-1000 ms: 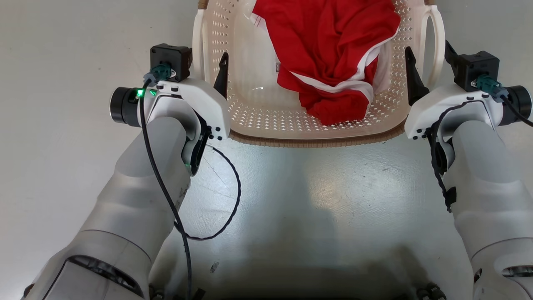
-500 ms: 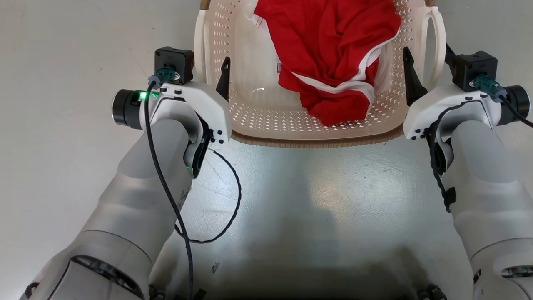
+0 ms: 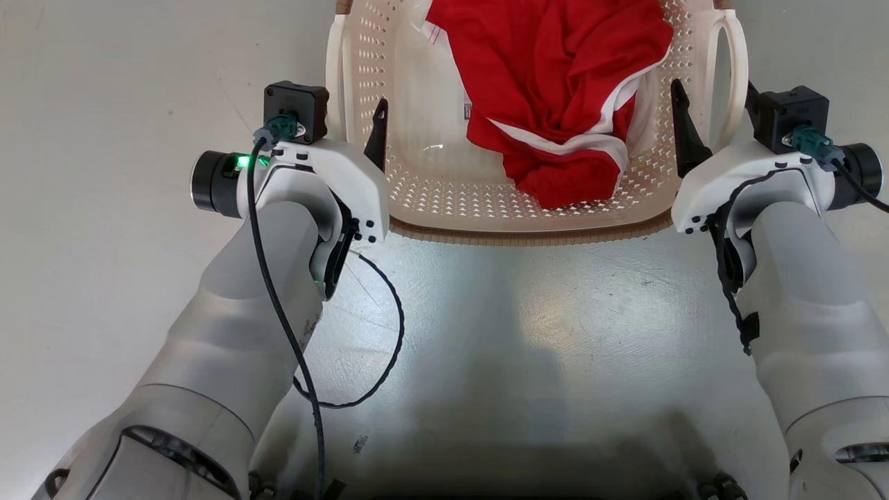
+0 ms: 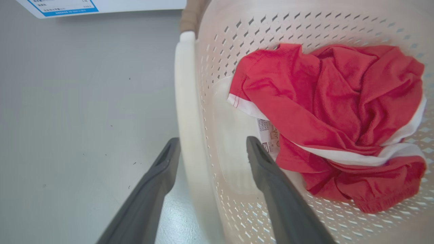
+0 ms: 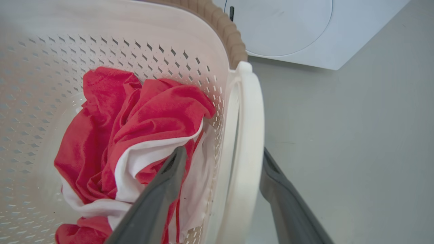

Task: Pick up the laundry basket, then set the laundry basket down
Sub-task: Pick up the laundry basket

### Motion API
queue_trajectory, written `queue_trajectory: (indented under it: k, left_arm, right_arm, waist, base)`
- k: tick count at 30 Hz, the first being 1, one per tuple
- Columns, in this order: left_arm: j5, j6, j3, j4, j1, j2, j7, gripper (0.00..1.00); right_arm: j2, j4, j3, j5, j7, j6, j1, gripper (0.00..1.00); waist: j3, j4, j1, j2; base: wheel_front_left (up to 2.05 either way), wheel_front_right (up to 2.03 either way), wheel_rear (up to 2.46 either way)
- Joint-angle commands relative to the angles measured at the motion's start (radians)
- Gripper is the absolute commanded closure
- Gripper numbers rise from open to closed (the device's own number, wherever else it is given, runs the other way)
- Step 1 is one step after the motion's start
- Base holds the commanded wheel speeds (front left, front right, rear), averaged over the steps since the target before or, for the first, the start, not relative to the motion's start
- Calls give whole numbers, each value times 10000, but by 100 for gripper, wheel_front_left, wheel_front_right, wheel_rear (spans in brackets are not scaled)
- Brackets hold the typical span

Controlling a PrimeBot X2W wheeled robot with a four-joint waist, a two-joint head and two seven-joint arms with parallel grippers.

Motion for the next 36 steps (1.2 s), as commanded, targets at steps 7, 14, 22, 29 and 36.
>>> queue_trajectory:
  k: [7, 14, 22, 29, 36]
  left_arm:
    - [-110, 120, 38, -50, -94, 223, -61, 0]
    - [-159, 12, -180, 186, -133, 223, -61, 100]
    - [-252, 124, -368, 72, -112, 223, -61, 100]
    - [-408, 146, -452, 191, -41, 223, -61, 100]
    - [-602, 130, -552, 430, 128, 223, -61, 100]
  right_arm:
    - [159, -30, 219, 110, -137, 58, 248, 0]
    - [159, 237, 402, 299, -137, 58, 164, 100]
    - [159, 537, 538, 513, -137, 58, 126, 100]
    - [159, 806, 1015, 900, -137, 58, 130, 100]
    - [159, 1115, 1502, 1250, -68, 58, 208, 100]
  waist:
    - [25, 1, 0, 0]
    - [48, -42, 0, 0]
    - [-20, -53, 0, 0]
    - [-219, -146, 0, 0]
    - [-629, -231, 0, 0]
  base:
    - [0, 0, 0]
    - [0, 0, 0]
    - [0, 0, 0]
    - [0, 0, 0]
    - [0, 0, 0]
